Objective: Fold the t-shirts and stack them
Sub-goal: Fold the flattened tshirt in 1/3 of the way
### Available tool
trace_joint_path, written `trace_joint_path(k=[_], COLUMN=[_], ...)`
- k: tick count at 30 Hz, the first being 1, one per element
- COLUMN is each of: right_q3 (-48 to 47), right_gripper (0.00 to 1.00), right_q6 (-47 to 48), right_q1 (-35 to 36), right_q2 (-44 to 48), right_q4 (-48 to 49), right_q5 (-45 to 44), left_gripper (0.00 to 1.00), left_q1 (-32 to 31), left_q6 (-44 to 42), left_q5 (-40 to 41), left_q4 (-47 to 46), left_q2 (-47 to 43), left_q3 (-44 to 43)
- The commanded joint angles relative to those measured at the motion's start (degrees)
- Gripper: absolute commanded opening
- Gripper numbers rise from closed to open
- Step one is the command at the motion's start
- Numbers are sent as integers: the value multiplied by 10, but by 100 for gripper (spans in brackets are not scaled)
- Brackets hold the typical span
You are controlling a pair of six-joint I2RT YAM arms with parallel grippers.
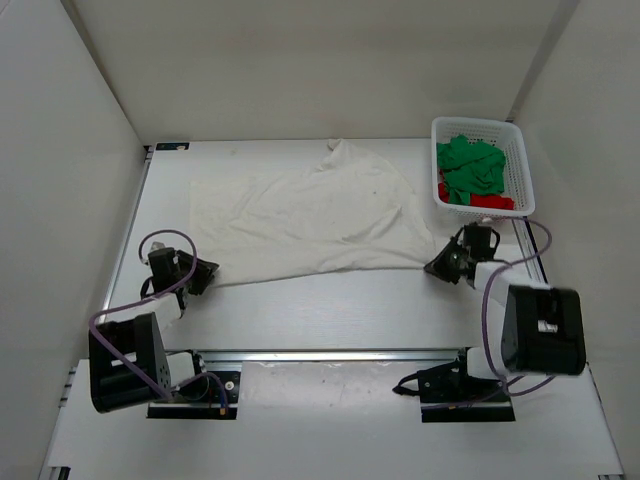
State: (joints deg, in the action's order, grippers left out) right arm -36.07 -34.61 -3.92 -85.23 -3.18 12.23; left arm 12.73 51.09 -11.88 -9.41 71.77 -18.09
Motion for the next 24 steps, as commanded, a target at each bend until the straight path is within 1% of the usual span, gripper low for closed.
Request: trace_joint_path(k=[1, 2, 3, 5, 6, 7, 8, 10, 11, 12, 13, 14, 15, 16, 17, 18, 19, 20, 21, 22, 23, 24], right_q3=[102, 118, 151, 188, 201, 201, 200, 168, 148, 120, 94, 80, 48, 10, -10, -68, -125, -162, -220, -277, -302, -343], right_gripper=[0, 0, 1, 0, 3, 11, 21, 35, 38, 38, 40, 41, 37, 28, 19, 15, 6, 1, 0, 0, 0, 0], right_q6=[-21, -21, -21, -18, -23, -27, -27, -16, -13, -8, -8, -10, -5, 8, 17, 46, 74, 88, 121, 146, 152, 174], right_q1=[-34, -43, -59, -71, -68, -68, -66, -51, -45, -31, -10, 1, 34, 83, 102, 148, 186, 203, 225, 245, 256, 267], right_q2=[114, 137, 185, 282, 305, 347, 385, 407, 407, 407, 403, 392, 379, 343, 286, 252, 176, 102, 70, 2, -57, -80], right_q4=[-23, -36, -48, -81, -108, -115, -136, -174, -190, -197, -191, -182, -171, -164, -157, -170, -189, -202, -215, -238, -248, -260], right_q5=[-12, -6, 2, 0, -4, 2, 0, -14, -12, -12, -11, -12, -20, -22, -39, -61, -77, -77, -87, -94, -94, -111], left_gripper=[46, 46, 46, 46, 46, 46, 46, 46, 46, 46, 45, 45, 44, 44, 45, 45, 46, 46, 46, 46, 46, 46], left_q1=[8, 11, 7, 11, 14, 12, 12, 1, -10, -20, -24, -35, -59, -73, -115, -182, -240, -269, -311, -338, -352, -365], left_q6=[-10, -13, -13, -17, -19, -26, -24, -26, -33, -34, -34, -33, -38, -43, -56, -73, -84, -99, -116, -122, -130, -137], left_q5=[33, 34, 34, 32, 31, 31, 30, 15, 18, -1, -21, -32, -35, -23, -9, 27, 67, 91, 116, 118, 118, 107], left_q4=[47, 54, 68, 86, 94, 114, 122, 141, 142, 143, 129, 119, 107, 100, 100, 104, 99, 101, 101, 79, 72, 66], left_q2=[-35, -43, -59, -86, -107, -131, -143, -192, -196, -201, -197, -196, -190, -180, -175, -165, -151, -146, -129, -116, -106, -89], left_q3=[24, 29, 31, 47, 52, 61, 68, 62, 51, 46, 35, 24, 15, -5, -28, -50, -60, -78, -91, -97, -100, -104])
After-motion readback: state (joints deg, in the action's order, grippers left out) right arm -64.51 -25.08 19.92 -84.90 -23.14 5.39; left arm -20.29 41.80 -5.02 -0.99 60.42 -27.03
